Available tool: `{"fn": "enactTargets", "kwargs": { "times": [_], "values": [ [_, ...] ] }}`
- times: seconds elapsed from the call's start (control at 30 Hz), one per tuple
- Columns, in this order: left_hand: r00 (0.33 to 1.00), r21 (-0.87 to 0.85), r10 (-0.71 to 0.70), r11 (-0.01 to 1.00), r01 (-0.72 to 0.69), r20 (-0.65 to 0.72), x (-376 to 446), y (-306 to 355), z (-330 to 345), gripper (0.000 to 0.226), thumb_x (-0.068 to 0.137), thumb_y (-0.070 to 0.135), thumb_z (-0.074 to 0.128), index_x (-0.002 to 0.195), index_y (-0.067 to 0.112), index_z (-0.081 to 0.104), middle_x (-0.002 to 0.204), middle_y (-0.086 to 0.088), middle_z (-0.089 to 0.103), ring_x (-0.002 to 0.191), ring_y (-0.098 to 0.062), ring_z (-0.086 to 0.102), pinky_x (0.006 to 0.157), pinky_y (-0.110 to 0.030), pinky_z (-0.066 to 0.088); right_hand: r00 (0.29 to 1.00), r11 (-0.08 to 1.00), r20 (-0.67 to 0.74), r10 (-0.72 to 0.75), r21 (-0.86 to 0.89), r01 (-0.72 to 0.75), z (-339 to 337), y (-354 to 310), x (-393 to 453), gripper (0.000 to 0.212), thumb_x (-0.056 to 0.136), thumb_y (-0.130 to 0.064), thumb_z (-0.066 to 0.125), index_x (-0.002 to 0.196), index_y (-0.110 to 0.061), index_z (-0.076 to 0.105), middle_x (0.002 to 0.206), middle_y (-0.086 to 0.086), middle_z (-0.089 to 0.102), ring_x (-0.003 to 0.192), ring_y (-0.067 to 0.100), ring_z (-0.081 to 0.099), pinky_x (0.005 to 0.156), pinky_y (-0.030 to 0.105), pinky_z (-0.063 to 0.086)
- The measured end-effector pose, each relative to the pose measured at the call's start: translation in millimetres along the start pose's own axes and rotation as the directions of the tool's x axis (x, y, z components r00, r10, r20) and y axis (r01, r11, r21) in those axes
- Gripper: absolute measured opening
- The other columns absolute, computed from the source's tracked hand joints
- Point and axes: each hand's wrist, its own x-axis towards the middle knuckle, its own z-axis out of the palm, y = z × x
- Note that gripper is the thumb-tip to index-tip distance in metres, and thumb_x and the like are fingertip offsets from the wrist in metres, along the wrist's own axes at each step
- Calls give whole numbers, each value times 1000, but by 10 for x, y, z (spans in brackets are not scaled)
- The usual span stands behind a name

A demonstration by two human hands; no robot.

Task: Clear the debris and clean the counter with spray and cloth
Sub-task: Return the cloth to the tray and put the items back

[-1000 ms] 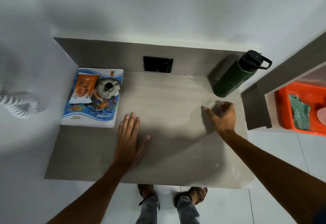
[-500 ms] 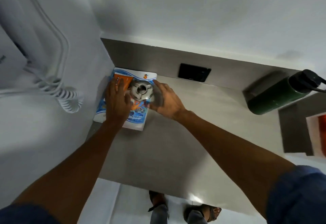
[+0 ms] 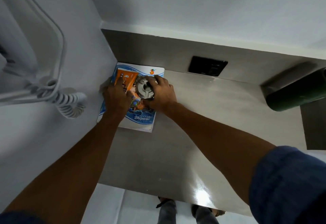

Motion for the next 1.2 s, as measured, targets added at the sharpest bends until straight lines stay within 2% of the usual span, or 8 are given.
{"fn": "enactTargets", "kwargs": {
  "times": [0.1,0.23,0.37,0.5,0.73,0.83,0.97,1.2],
  "values": [
    [998,-58,-28,998,25,-53,55,-20,31,61,100,29,79,149,0,59,144,-27,67,136,-44,64,118,-57,50,998,999,-62,2,-42,-5,-5,11,40,104,81,-60,88,167,-27,41,163,10,49,150,33,45,124,47,37],
    [991,-183,-100,980,82,-89,-41,92,68,63,93,31,86,143,0,63,141,-27,69,134,-45,66,116,-60,51,990,992,-116,87,104,-75,-153,162,-143,108,79,-57,91,168,-24,41,160,8,50,145,31,50,122,48,42],
    [985,-352,-144,930,102,-95,-268,591,144,54,86,31,87,131,7,71,131,-19,75,124,-39,70,112,-50,54,952,961,-220,212,222,-163,-489,591,-495,112,76,-56,94,169,-25,39,158,10,53,143,35,54,117,49,47],
    [993,-419,-66,908,18,-101,-535,1198,266,47,83,30,86,123,8,74,118,-19,78,109,-39,72,101,-45,56,904,931,-254,343,220,-291,-871,1141,-913,118,75,-66,91,171,-22,37,160,13,52,147,36,50,119,51,47],
    [1000,-244,-4,970,5,5,-760,1835,419,61,90,42,81,139,11,62,129,-21,73,118,-40,70,103,-50,58,849,888,-263,458,187,-421,-1235,1888,-1179,122,72,-75,89,168,-21,37,163,10,50,148,35,48,121,53,45],
    [999,-251,27,968,-16,38,-771,1997,505,64,90,42,82,143,12,60,134,-20,70,124,-39,68,103,-51,58,840,881,-269,472,185,-436,-1243,2038,-1181,121,71,-76,89,168,-23,38,162,10,51,147,36,48,121,53,44],
    [996,-244,21,970,2,90,-724,2029,666,72,90,43,85,148,13,55,139,-19,68,129,-40,66,109,-55,56,847,889,-270,458,153,-432,-1215,2205,-1162,124,70,-77,88,169,-23,35,162,9,53,150,35,45,123,52,39],
    [994,-186,58,982,-41,90,-571,1922,866,79,92,47,84,154,11,53,149,-21,60,140,-40,57,115,-52,51,849,887,-257,462,148,-437,-1114,2287,-1071,127,69,-75,89,171,-23,33,165,7,51,154,33,43,127,51,36]
  ]
}}
